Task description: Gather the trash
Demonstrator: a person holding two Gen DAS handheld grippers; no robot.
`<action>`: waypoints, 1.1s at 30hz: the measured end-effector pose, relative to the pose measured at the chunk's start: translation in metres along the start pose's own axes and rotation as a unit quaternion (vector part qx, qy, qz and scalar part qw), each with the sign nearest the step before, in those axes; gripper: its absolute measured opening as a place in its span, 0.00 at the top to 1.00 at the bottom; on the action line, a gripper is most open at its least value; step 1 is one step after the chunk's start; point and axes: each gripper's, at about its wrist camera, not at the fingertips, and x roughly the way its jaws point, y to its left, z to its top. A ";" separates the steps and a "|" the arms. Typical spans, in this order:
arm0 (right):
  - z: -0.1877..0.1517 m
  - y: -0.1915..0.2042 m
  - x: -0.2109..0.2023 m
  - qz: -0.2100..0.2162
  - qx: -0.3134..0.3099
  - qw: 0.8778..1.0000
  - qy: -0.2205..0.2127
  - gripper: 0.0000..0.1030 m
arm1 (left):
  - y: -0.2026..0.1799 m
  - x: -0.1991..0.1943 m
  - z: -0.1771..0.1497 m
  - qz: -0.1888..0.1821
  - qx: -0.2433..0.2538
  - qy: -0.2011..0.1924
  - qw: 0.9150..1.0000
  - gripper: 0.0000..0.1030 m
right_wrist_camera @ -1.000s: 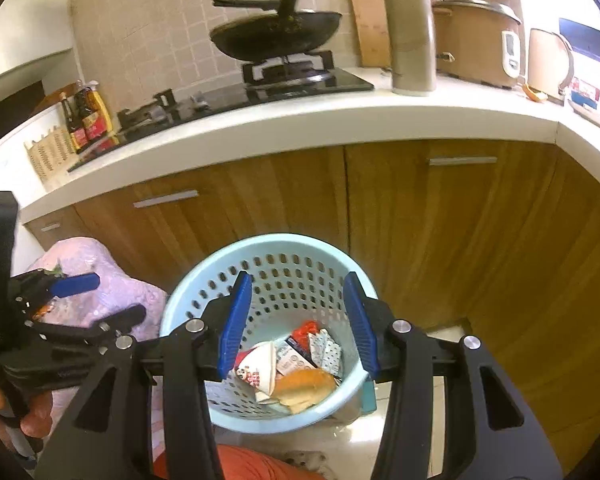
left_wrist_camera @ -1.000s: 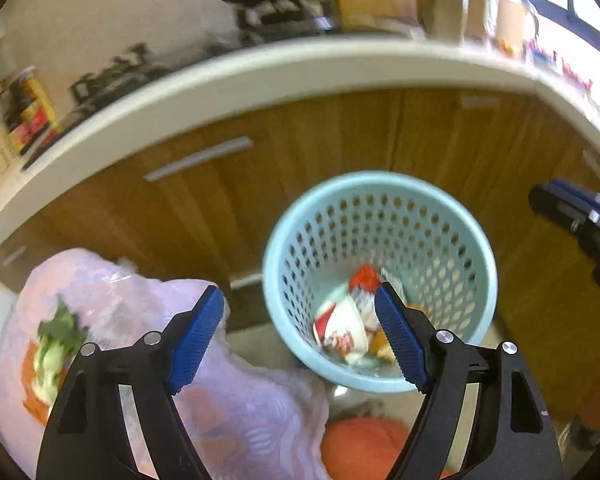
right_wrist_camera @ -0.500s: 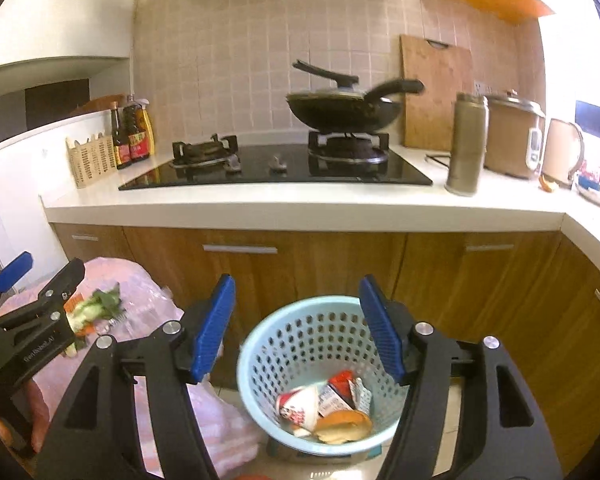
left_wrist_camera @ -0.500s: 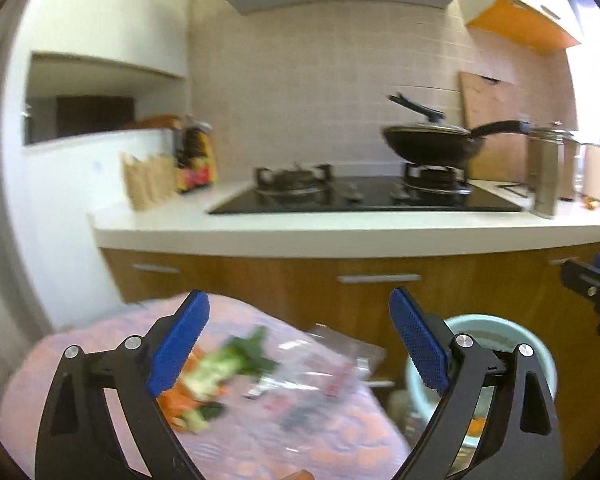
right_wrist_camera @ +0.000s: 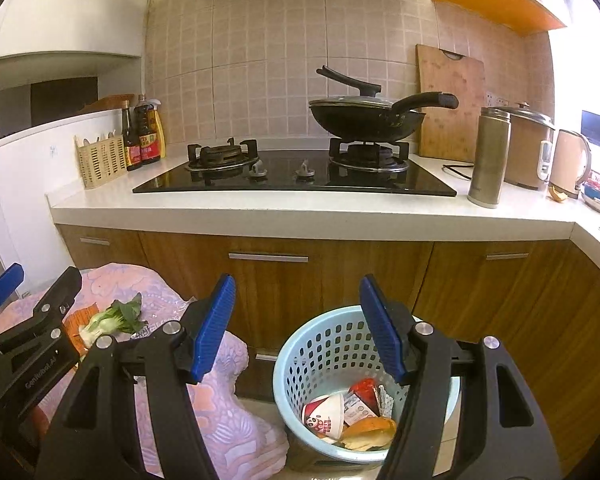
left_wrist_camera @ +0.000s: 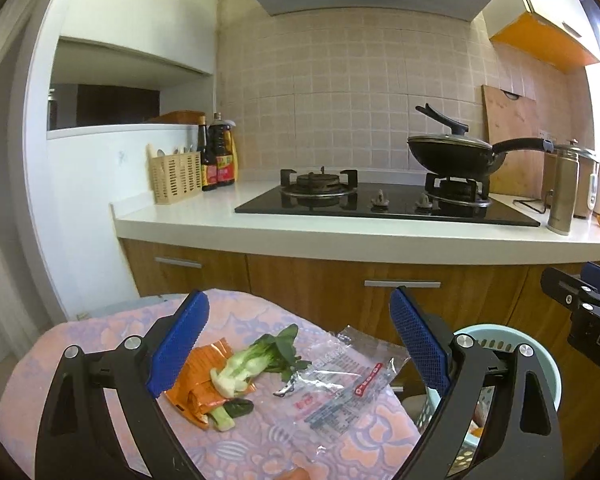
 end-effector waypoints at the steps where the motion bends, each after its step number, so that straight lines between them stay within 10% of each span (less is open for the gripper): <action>1: 0.000 0.000 0.000 0.000 0.000 1.000 0.001 0.41 | -0.001 0.000 0.000 -0.001 0.002 0.000 1.000 0.13; 33: -0.004 -0.004 0.005 0.003 0.011 1.000 0.007 0.41 | -0.008 0.006 -0.007 0.002 0.015 0.013 1.000 0.13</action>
